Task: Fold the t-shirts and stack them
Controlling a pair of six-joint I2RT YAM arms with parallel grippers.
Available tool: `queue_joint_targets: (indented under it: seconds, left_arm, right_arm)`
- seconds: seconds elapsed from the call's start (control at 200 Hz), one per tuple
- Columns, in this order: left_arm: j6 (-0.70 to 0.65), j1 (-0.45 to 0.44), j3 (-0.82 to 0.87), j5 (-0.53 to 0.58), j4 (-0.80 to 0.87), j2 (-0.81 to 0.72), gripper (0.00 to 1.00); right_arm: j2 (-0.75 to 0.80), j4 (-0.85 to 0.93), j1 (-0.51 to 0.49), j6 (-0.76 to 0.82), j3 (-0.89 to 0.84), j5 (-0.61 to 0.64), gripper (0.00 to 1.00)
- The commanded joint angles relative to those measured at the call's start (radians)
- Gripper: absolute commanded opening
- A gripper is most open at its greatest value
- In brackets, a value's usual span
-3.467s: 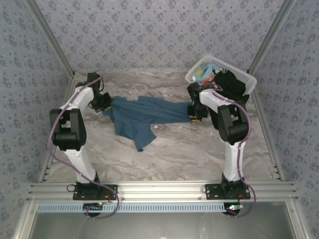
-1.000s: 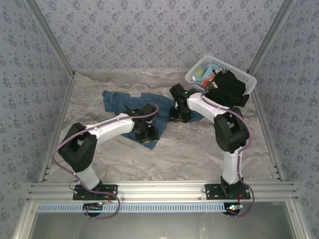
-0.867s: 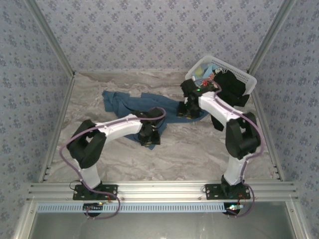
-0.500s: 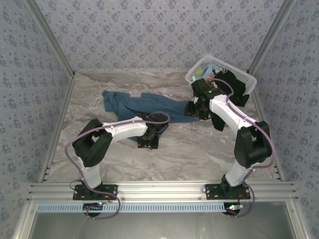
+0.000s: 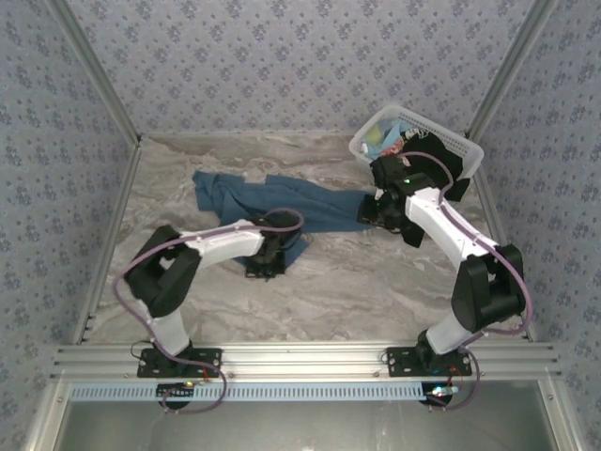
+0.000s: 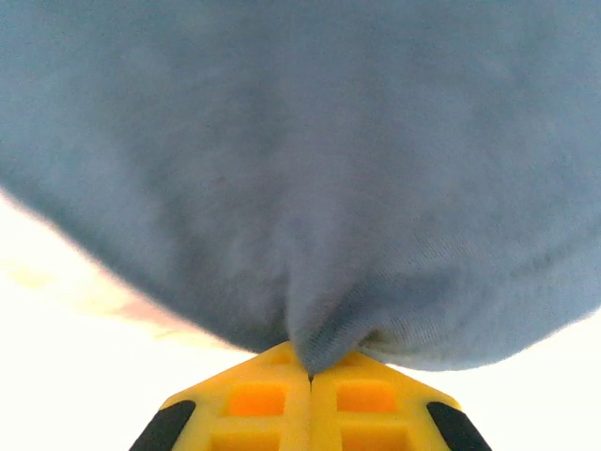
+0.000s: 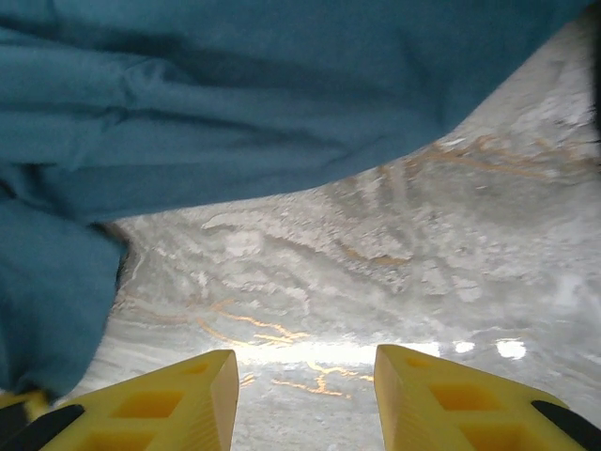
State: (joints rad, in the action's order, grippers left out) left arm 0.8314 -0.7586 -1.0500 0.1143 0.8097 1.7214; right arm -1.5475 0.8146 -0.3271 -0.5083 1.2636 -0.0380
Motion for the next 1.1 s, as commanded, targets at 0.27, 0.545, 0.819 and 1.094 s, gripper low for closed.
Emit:
queue_joint_targets:
  seconds: [0.27,0.545,0.819,1.094]
  left_arm:
    - [0.033,0.506,0.230,0.207,0.326,-0.625,0.00]
    - [0.005,0.664,0.132,0.235,0.342,-0.587,0.00]
    - [0.049,0.678,0.136,0.210,0.333,-0.609,0.00]
    - [0.037,0.677,0.123,0.182,0.301,-0.568,0.00]
  right_arm:
    - [-0.044,-0.048,0.035,-0.002,-0.058,0.114,0.45]
    - [-0.119,-0.054,-0.031,-0.006,-0.143,0.065,0.49]
    - [-0.007,0.043,-0.118,-0.003,-0.286,-0.123,0.48]
    - [-0.018,0.022,-0.167,0.016,-0.355,-0.102,0.46]
